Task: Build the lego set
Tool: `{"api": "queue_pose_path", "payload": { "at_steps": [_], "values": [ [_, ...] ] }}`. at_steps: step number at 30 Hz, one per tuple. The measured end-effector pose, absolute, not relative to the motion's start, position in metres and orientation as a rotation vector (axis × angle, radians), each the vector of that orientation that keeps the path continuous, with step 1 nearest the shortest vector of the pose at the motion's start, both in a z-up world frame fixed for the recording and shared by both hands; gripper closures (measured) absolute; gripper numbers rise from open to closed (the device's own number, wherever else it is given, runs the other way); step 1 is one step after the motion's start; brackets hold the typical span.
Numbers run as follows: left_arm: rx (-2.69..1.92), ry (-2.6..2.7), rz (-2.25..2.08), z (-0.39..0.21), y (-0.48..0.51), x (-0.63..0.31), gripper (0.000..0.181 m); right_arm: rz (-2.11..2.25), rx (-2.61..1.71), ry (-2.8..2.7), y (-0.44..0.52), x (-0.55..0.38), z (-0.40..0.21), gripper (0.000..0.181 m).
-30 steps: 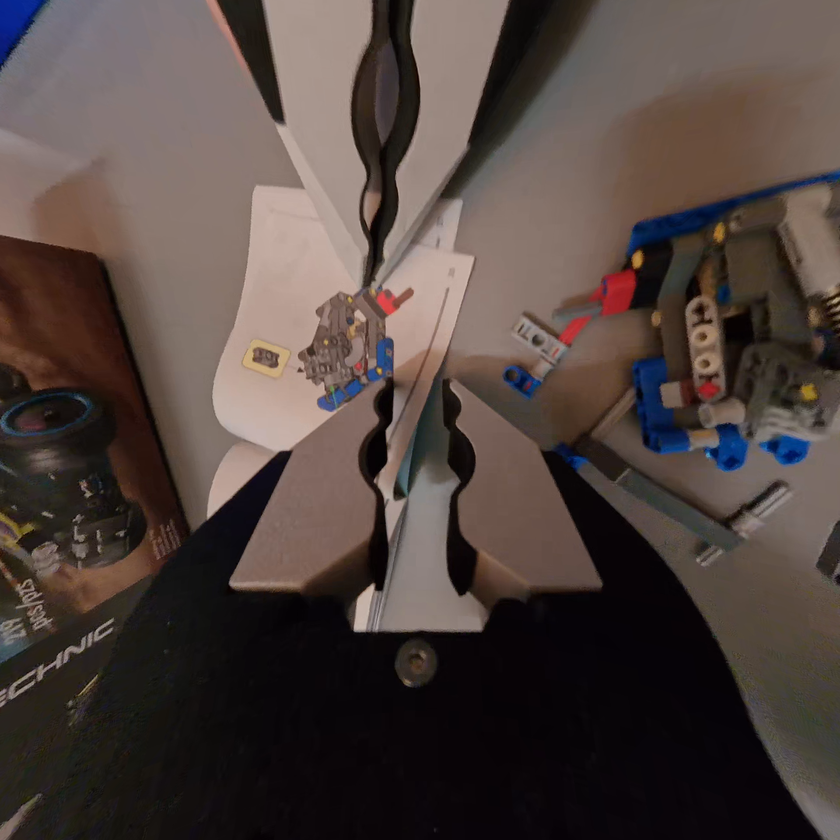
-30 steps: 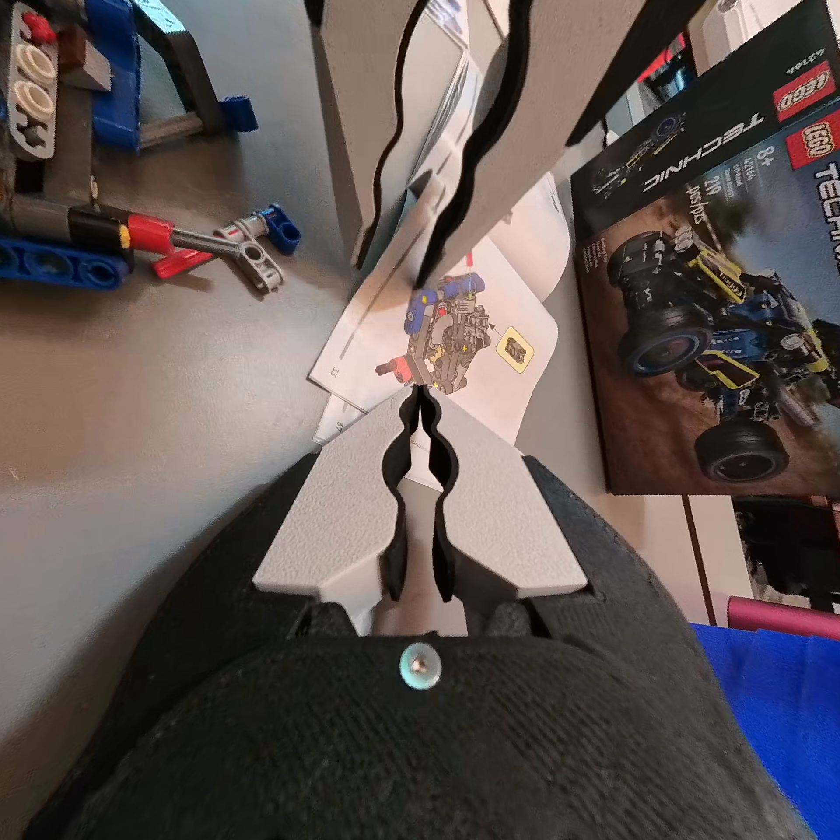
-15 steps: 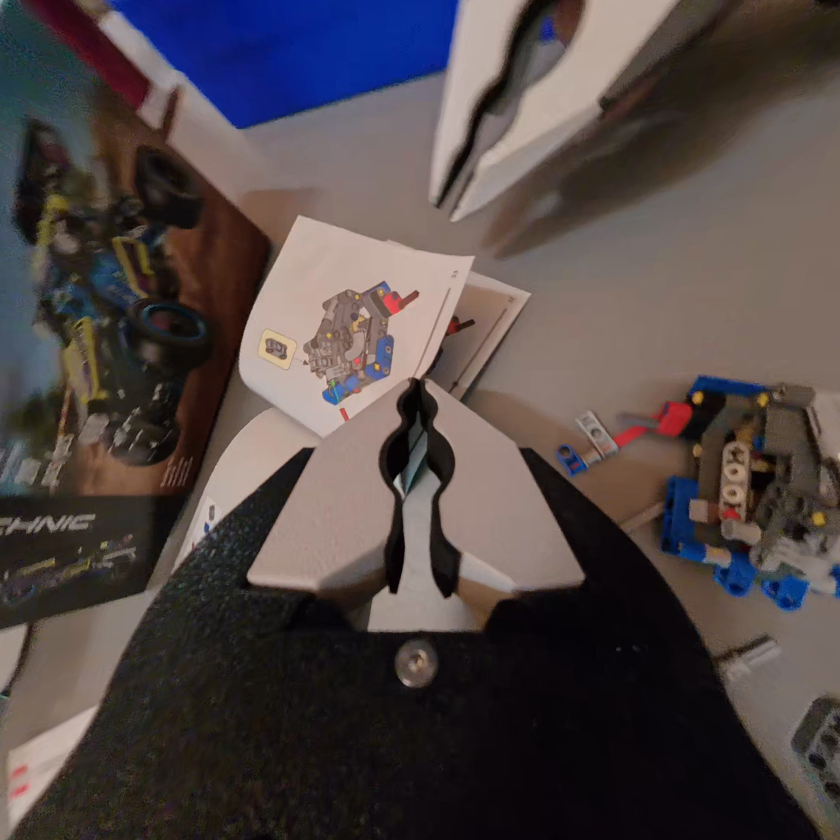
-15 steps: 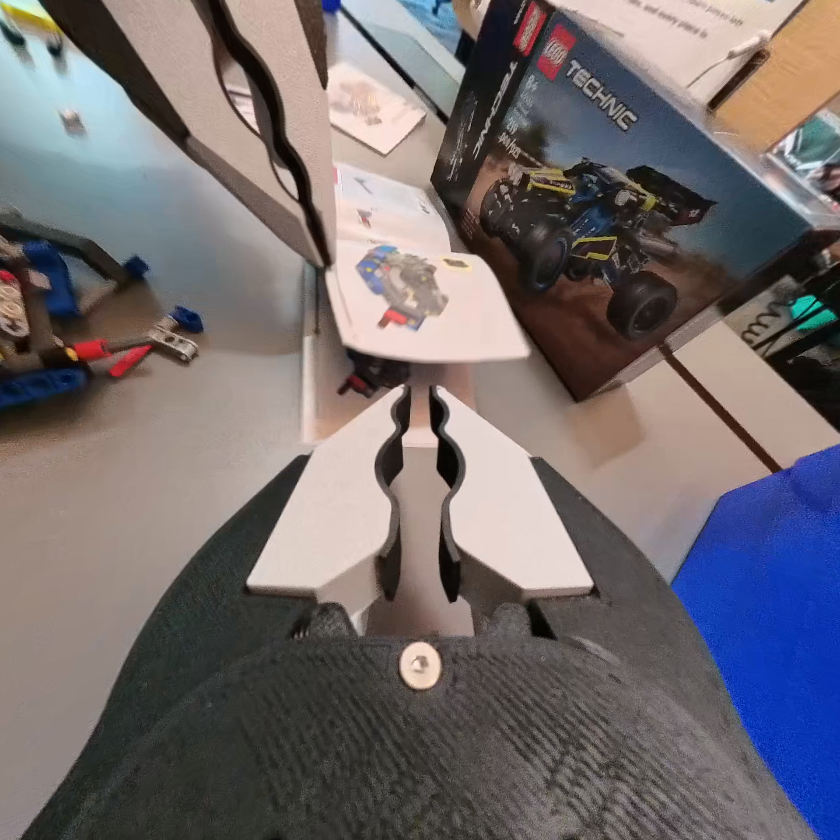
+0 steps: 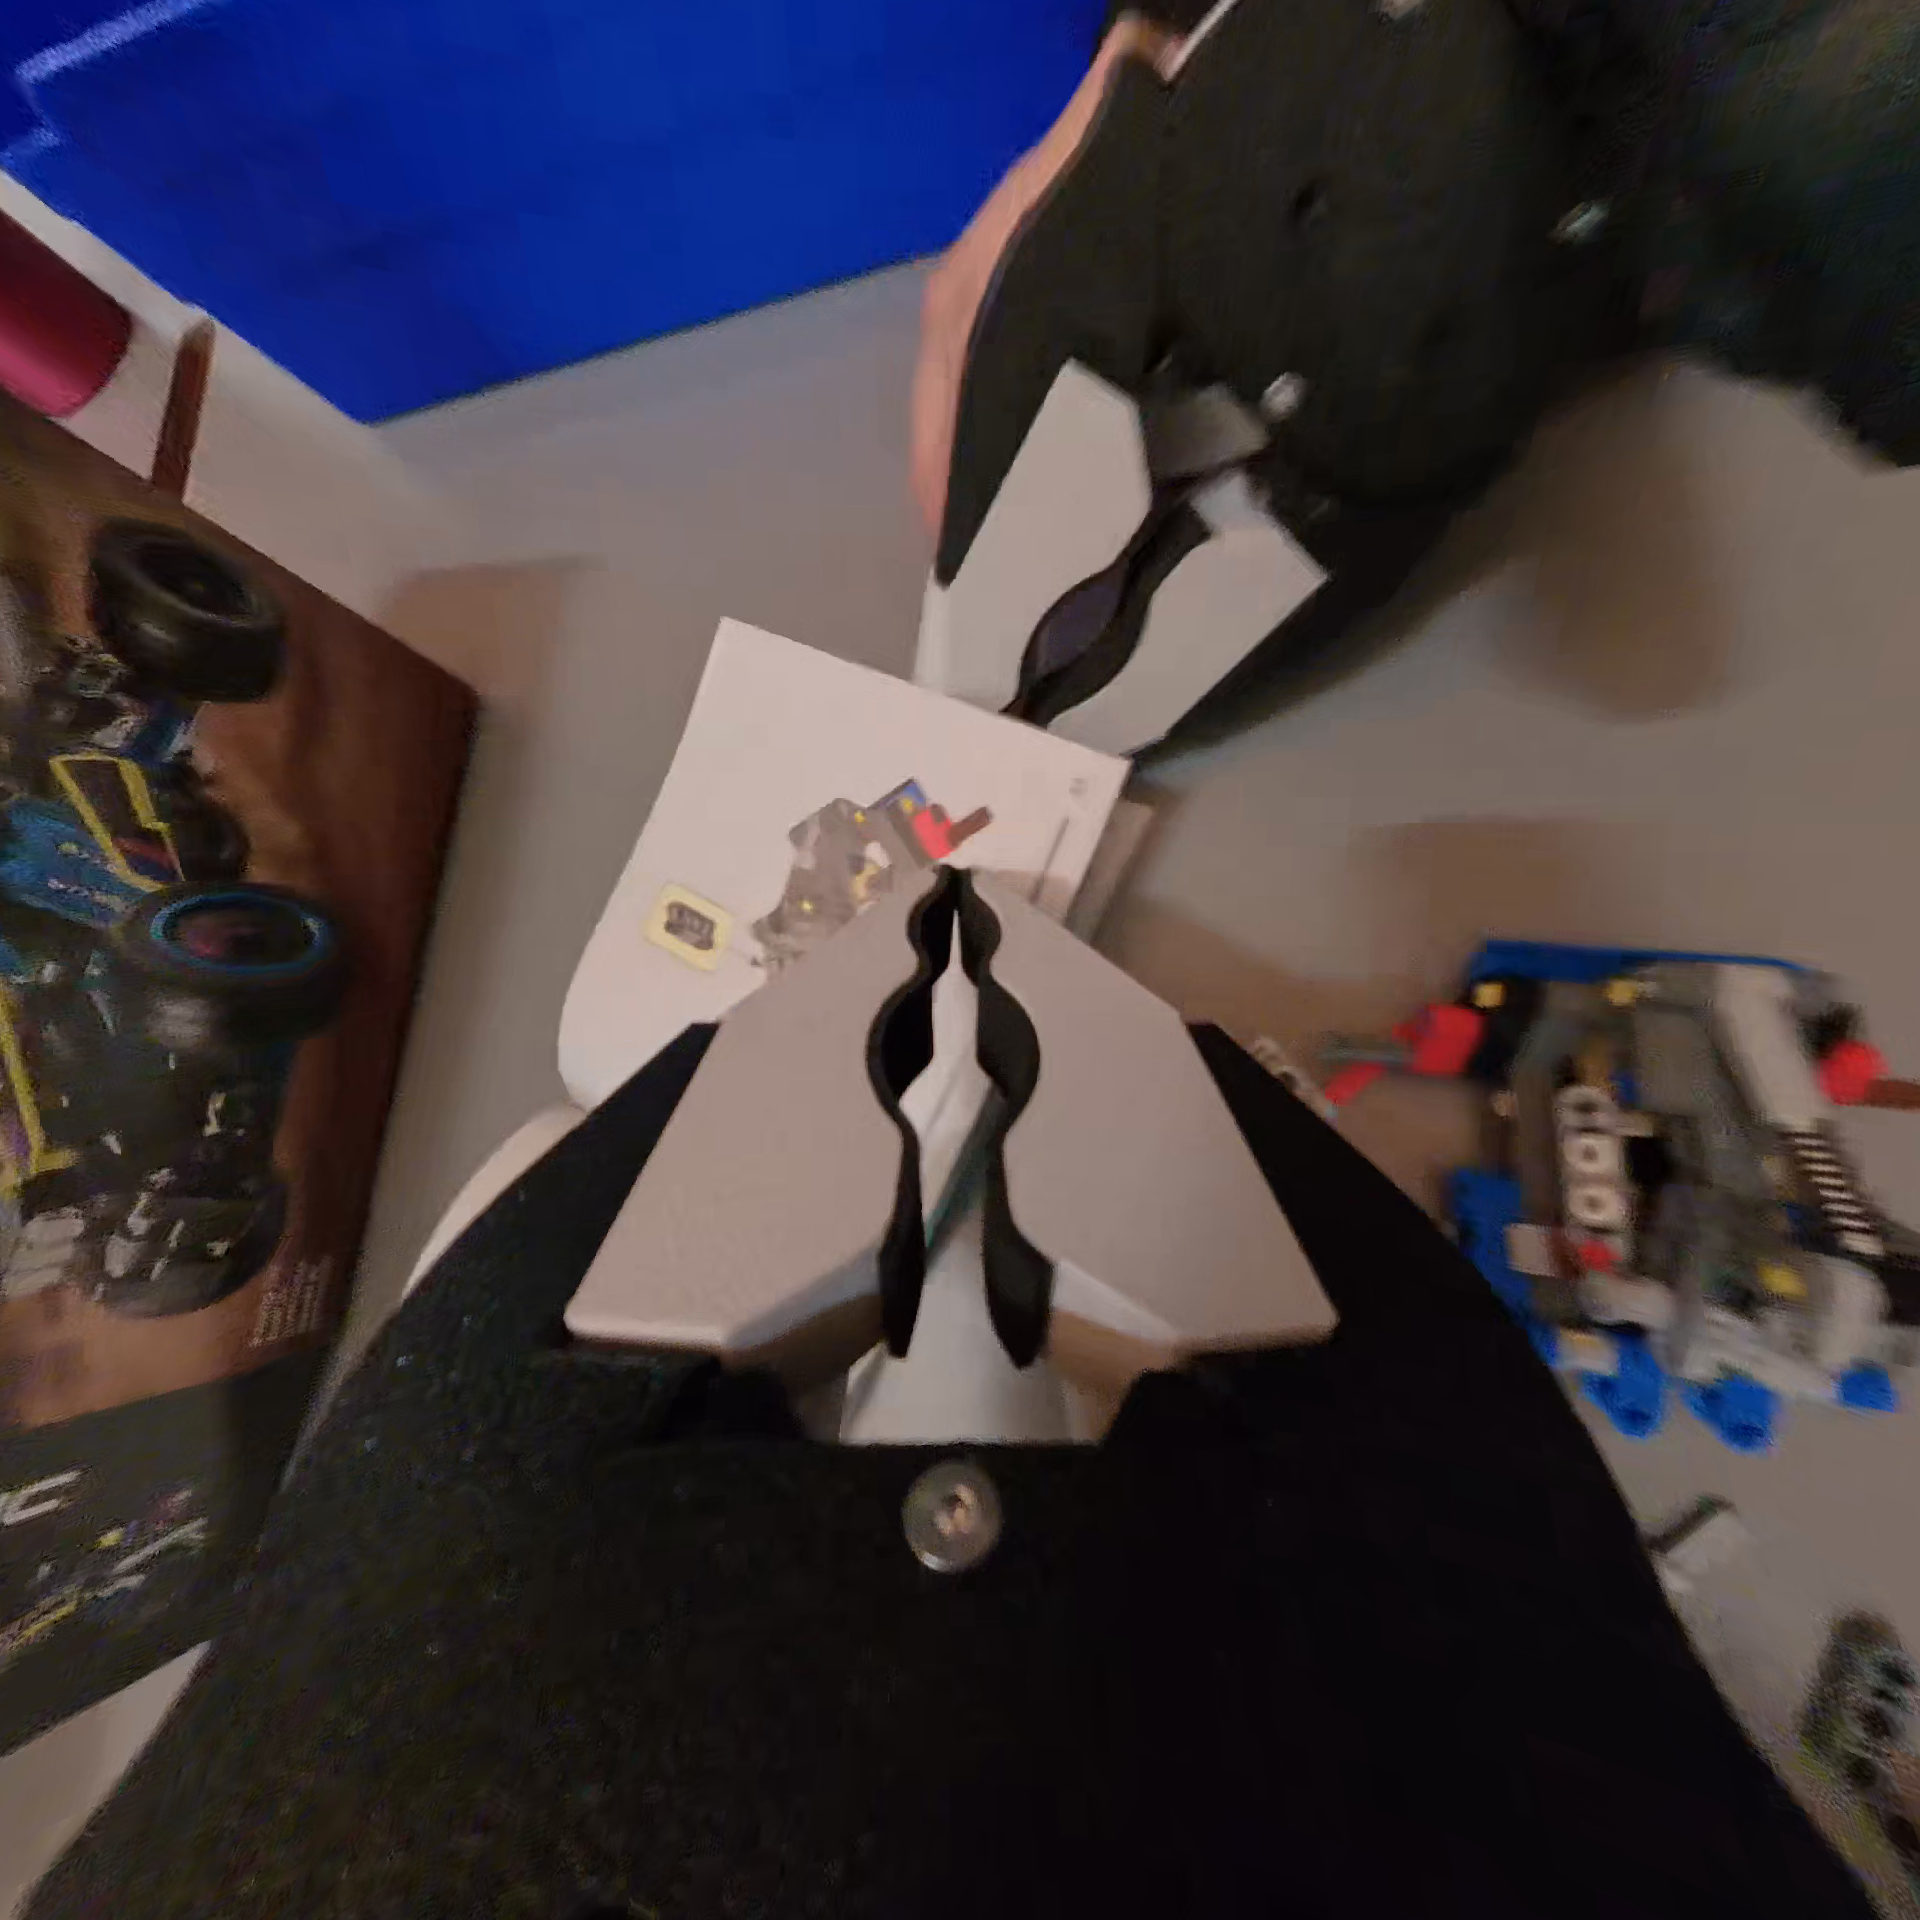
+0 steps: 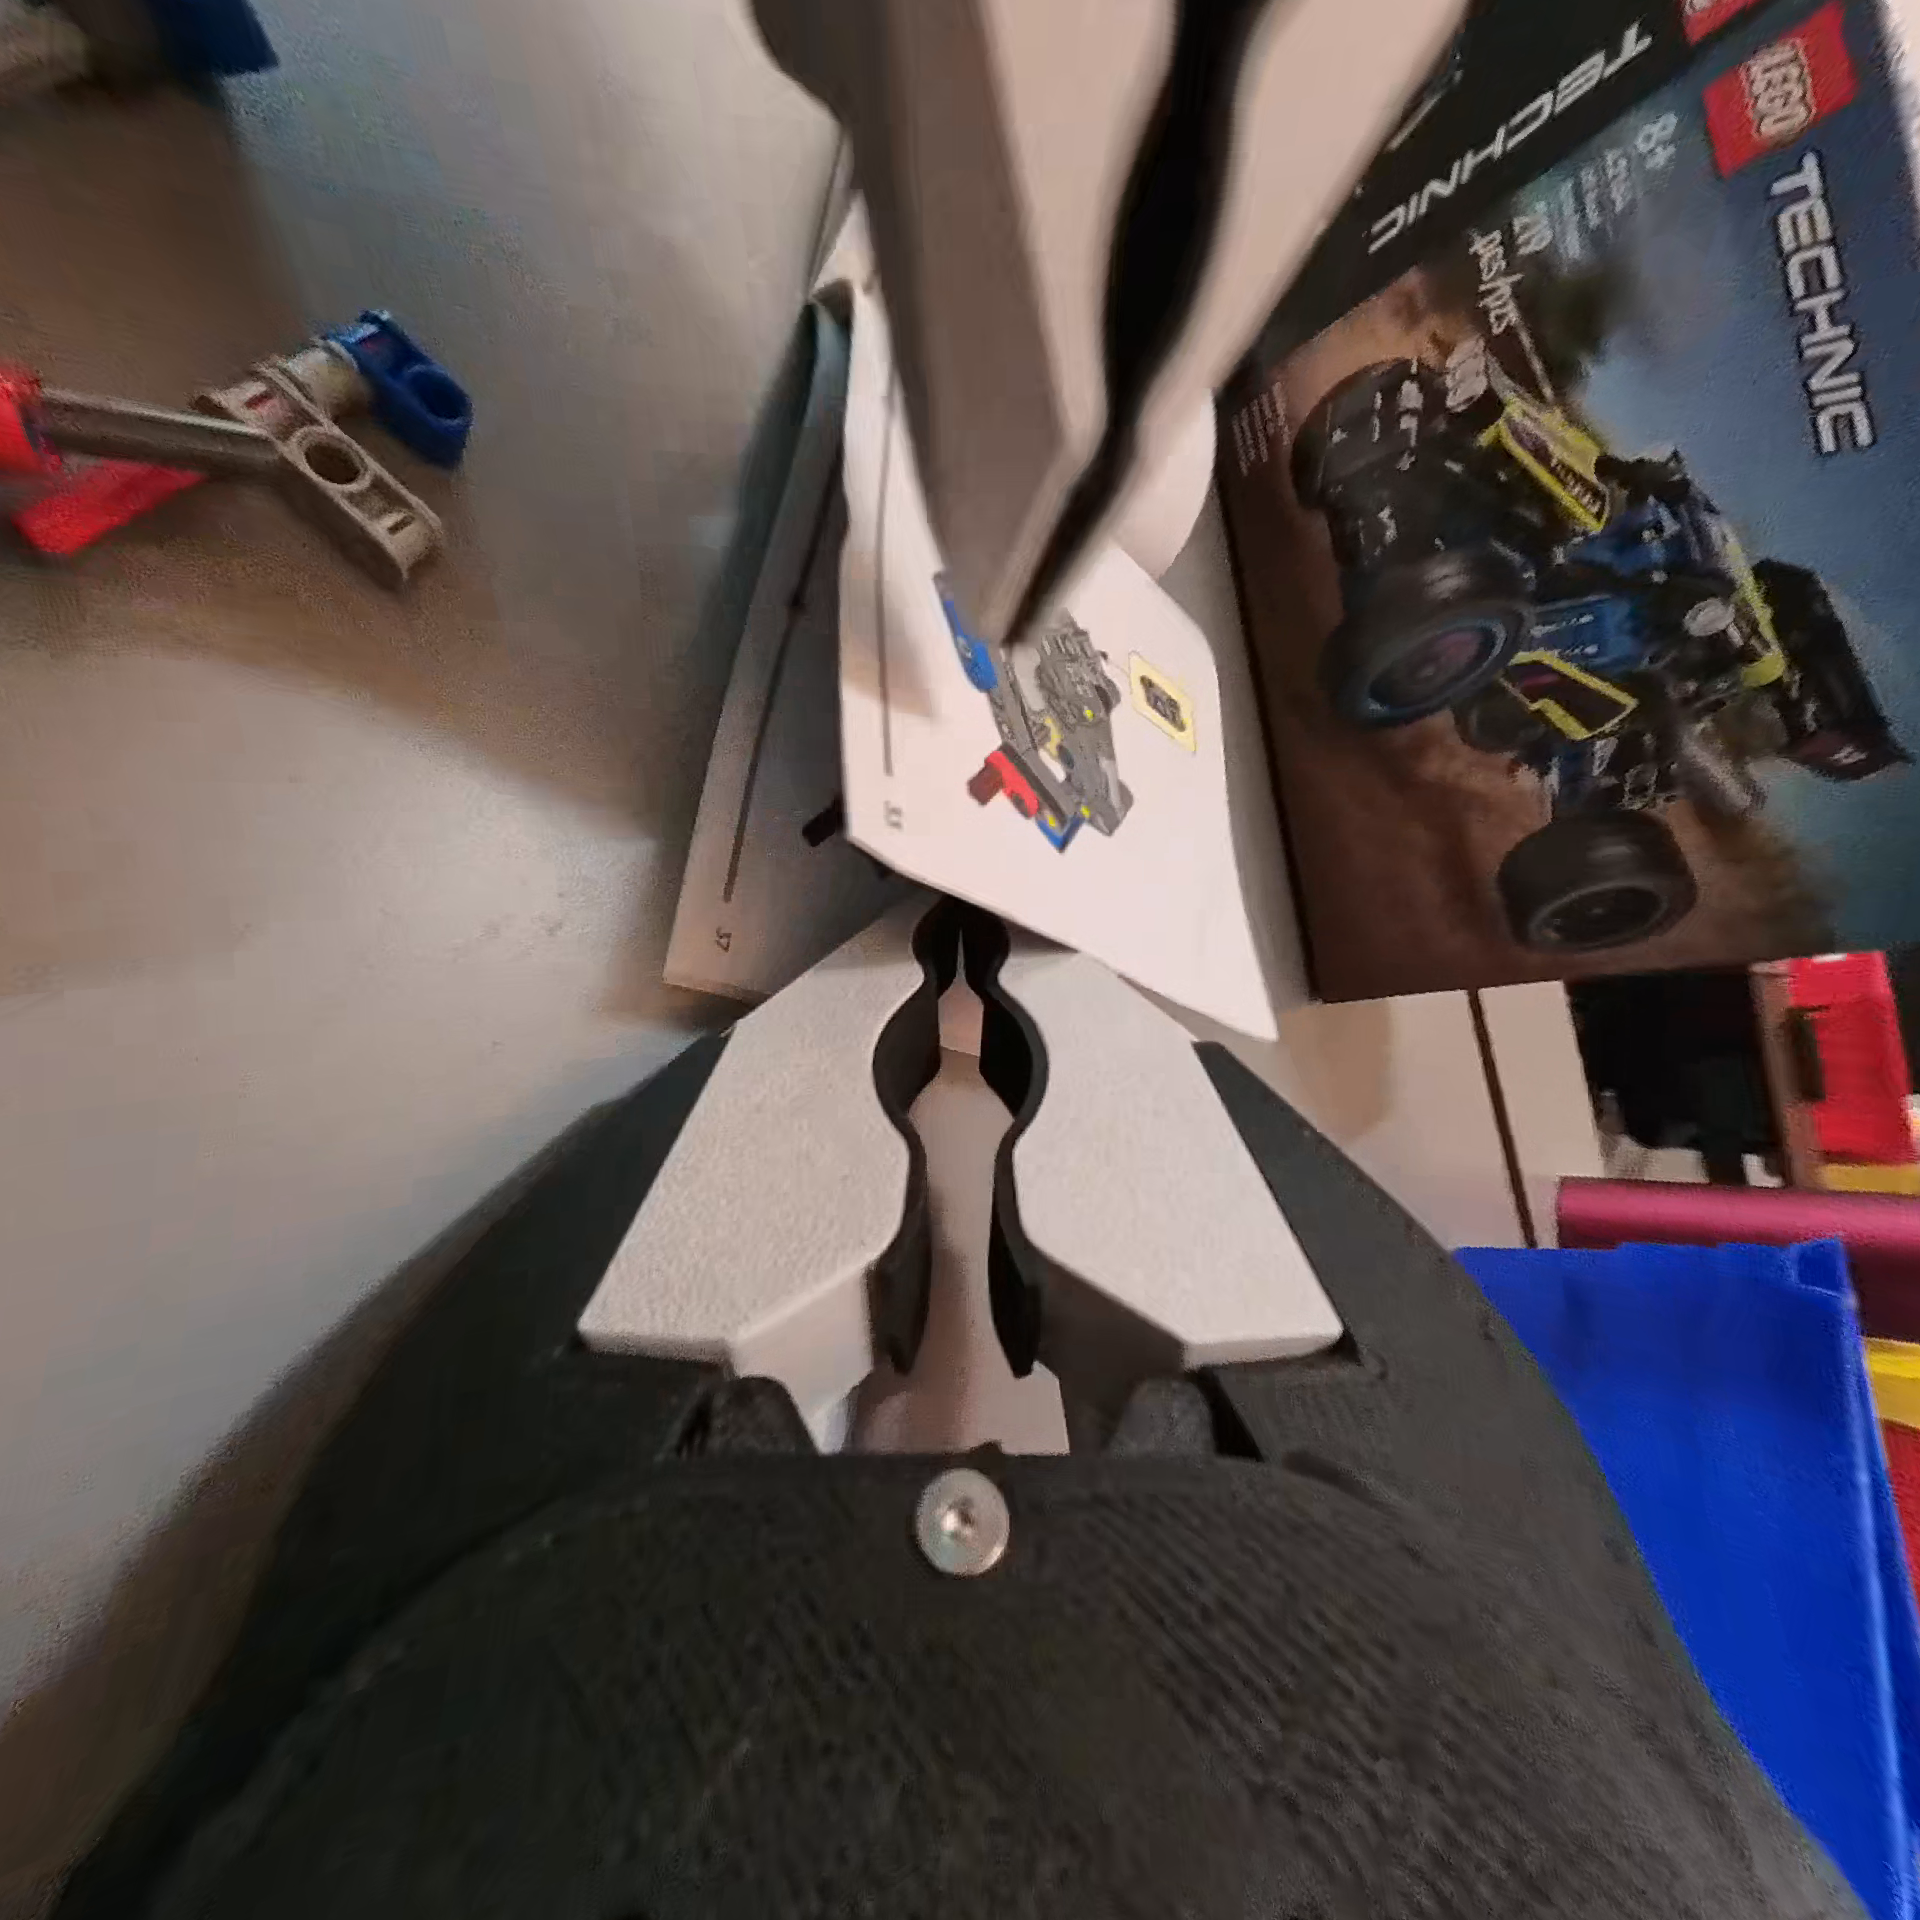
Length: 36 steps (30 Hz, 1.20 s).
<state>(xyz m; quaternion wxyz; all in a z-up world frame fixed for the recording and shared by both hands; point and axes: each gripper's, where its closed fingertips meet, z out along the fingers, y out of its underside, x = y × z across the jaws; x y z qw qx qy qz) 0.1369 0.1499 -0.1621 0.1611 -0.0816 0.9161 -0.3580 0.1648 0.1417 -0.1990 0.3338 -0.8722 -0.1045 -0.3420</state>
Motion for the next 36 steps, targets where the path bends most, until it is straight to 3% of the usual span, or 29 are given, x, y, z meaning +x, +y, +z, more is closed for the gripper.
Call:
{"api": "queue_pose_path", "payload": {
  "at_steps": [4, 17, 29, 36],
  "values": [
    [-0.108, 2.706, -0.755, -0.203, 0.156, 0.143, 0.181, -0.915, -2.269, -0.294, 0.142, 0.164, -0.199, 0.181],
    [-0.15, 2.615, -0.461, -0.202, 0.223, 0.161, 0.181, -0.897, -2.264, -0.289, 0.141, 0.163, -0.2, 0.181],
    [-0.376, 2.602, -0.659, -0.203, 0.227, 0.162, 0.181, -1.0, -2.059, -0.465, 0.168, 0.148, -0.176, 0.181],
    [-0.564, 2.653, -0.855, -0.203, 0.227, 0.161, 0.181, -1.032, -2.075, -0.704, 0.187, 0.141, -0.192, 0.181]
  ]
}}
